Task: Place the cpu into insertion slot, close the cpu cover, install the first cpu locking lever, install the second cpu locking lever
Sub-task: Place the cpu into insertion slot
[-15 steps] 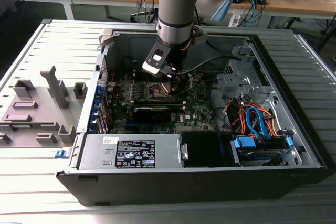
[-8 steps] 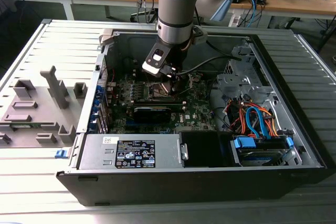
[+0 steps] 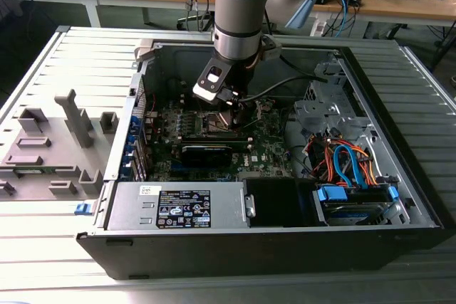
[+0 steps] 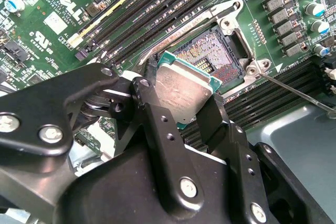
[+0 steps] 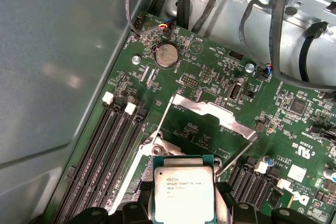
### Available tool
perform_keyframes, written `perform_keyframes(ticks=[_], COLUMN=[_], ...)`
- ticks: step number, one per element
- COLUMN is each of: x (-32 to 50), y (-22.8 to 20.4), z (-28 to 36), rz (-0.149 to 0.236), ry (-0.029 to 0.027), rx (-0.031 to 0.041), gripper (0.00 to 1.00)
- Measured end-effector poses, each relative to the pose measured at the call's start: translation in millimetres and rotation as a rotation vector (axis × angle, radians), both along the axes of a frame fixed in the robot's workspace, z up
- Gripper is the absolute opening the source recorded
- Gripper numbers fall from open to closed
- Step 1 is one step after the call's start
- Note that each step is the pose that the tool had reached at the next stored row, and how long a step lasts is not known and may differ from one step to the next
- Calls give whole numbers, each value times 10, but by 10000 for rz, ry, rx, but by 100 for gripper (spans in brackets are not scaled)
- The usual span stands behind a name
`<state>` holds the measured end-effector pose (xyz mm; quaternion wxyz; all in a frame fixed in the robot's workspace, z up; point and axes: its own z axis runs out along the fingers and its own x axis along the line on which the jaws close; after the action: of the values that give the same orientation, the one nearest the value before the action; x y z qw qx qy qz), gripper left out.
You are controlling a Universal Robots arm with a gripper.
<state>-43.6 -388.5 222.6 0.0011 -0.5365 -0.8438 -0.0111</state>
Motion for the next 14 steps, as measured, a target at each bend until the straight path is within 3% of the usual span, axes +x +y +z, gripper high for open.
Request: perform_keyframes(ticks=[14], x=[0], y=[0], z=[0], rz=[-80], ry=[1], rx=[0], gripper=[55])
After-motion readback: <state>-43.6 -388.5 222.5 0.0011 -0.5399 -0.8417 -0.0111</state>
